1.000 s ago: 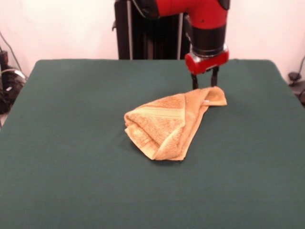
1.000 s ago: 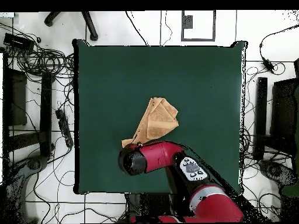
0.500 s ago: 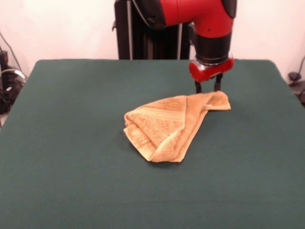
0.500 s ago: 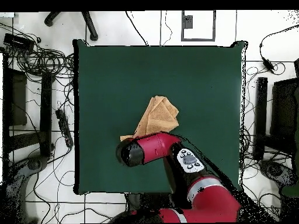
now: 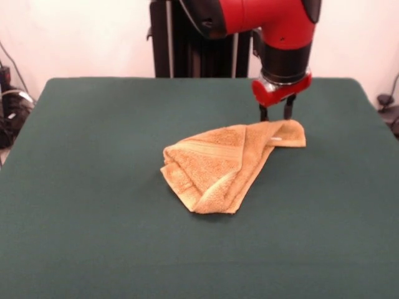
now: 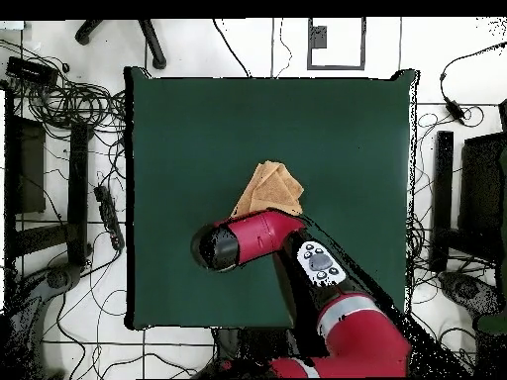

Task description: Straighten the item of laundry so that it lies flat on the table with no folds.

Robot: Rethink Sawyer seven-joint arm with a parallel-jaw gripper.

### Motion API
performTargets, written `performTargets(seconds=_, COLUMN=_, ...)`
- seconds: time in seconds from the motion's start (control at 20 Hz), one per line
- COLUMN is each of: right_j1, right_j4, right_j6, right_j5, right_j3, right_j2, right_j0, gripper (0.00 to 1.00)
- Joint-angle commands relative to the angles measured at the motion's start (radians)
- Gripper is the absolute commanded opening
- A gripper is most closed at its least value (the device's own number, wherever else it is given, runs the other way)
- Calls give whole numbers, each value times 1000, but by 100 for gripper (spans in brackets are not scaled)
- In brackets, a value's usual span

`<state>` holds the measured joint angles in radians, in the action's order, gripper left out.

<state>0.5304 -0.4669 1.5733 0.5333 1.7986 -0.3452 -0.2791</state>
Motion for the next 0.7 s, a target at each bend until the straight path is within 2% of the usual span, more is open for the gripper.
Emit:
performTargets(seconds=0.05, right_j1=27, right_j4=-44, right_j6=-213, right_j5=129, right_j3=-81, right_j2=-159, right_j0=-24, gripper=100)
performTargets(seconds=0.2, right_j1=53, right_j4=-37, right_j6=-190, right_j5=167, right_j3=-64, right_j2=-158, right_j0=-24, gripper=100)
performTargets(seconds=0.4, right_j1=75, right_j4=-32, right_j6=-227, right_j5=233, right_j3=-51, right_j2=-192, right_j0=-37, gripper=100)
performTargets(seconds=0.55, right_j1=113, right_j4=-25, right_j6=-189, right_j5=236, right_j3=-30, right_j2=-189, right_j0=-30, gripper=100)
performTargets(seconds=0.7, right_j1=93, right_j4=-23, right_j6=-163, right_j5=236, right_j3=-45, right_j2=-187, right_j0=-20, gripper=100)
